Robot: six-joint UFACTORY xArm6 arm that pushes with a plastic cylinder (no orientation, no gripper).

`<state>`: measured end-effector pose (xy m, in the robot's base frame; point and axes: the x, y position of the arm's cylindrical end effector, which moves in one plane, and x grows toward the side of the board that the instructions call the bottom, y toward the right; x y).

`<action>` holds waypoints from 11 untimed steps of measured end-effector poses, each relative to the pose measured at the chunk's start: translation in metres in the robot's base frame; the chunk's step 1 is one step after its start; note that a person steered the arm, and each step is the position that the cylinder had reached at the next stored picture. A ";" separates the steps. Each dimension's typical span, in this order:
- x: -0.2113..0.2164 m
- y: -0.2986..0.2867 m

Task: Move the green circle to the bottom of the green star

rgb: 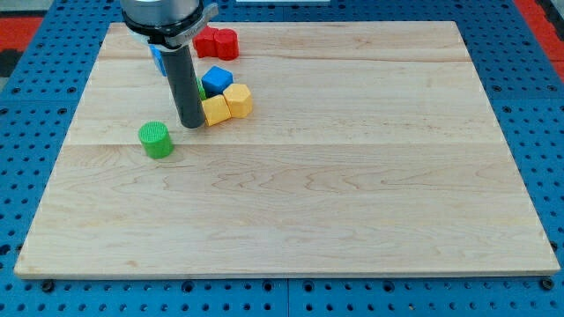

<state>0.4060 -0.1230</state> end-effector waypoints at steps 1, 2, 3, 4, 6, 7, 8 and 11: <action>0.064 0.003; 0.070 -0.078; 0.052 -0.074; 0.052 -0.045; 0.063 -0.033; 0.040 -0.033; 0.032 -0.033; 0.083 -0.030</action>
